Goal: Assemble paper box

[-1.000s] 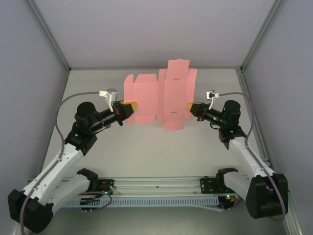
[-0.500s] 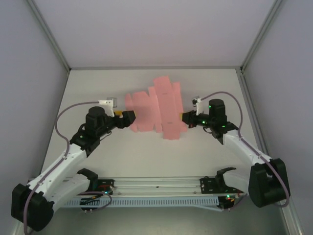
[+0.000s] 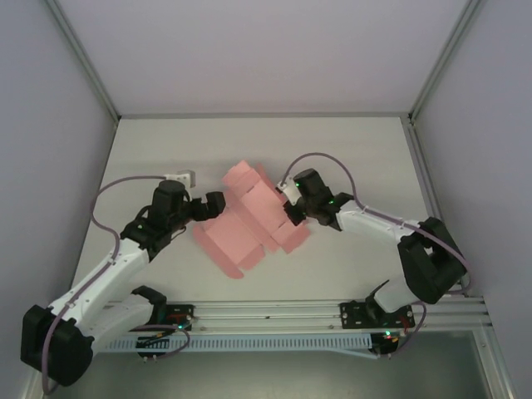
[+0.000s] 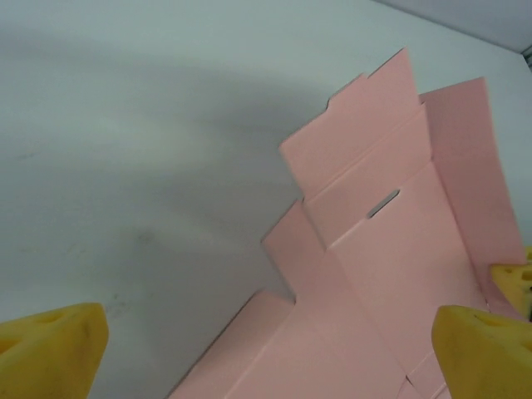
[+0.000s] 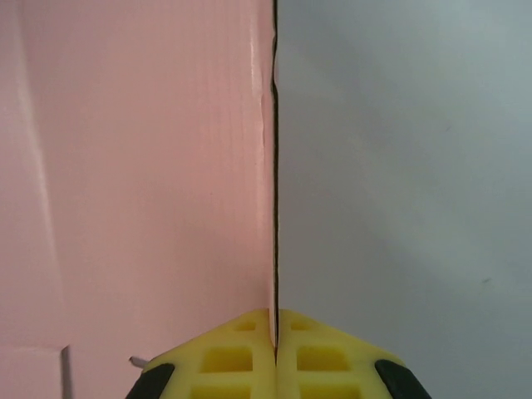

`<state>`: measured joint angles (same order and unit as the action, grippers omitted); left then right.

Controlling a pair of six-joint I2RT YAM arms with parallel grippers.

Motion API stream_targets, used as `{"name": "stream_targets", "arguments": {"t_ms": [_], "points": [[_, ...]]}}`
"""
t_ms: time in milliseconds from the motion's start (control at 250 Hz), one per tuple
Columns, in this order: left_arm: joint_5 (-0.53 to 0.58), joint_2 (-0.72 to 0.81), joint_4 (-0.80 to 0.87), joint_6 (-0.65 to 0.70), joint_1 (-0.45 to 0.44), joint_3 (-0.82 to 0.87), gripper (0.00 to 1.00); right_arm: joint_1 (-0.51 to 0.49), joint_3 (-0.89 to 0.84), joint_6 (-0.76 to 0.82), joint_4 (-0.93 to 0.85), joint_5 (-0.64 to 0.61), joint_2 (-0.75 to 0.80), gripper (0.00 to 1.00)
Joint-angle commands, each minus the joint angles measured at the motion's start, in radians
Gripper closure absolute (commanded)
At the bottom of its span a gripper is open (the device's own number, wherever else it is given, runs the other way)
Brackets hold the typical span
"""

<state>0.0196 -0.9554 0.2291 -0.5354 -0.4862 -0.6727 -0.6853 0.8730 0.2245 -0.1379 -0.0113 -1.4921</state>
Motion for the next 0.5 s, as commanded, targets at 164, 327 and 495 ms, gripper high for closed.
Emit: {"name": "stream_targets", "arguments": {"t_ms": [164, 327, 495], "points": [[0.121, -0.073, 0.024, 0.042, 0.003, -0.121, 0.00, -0.087, -0.055, 0.352, 0.240, -0.302, -0.009, 1.00], [0.184, -0.157, 0.038, 0.116, 0.006, -0.248, 0.00, -0.096, -0.032, 0.390, 0.168, -0.182, 0.002, 1.00], [-0.184, -0.257, -0.040, 0.551, 0.005, -0.353, 0.00, -0.096, 0.004, 0.404, 0.085, -0.138, -0.001, 1.00]]}}
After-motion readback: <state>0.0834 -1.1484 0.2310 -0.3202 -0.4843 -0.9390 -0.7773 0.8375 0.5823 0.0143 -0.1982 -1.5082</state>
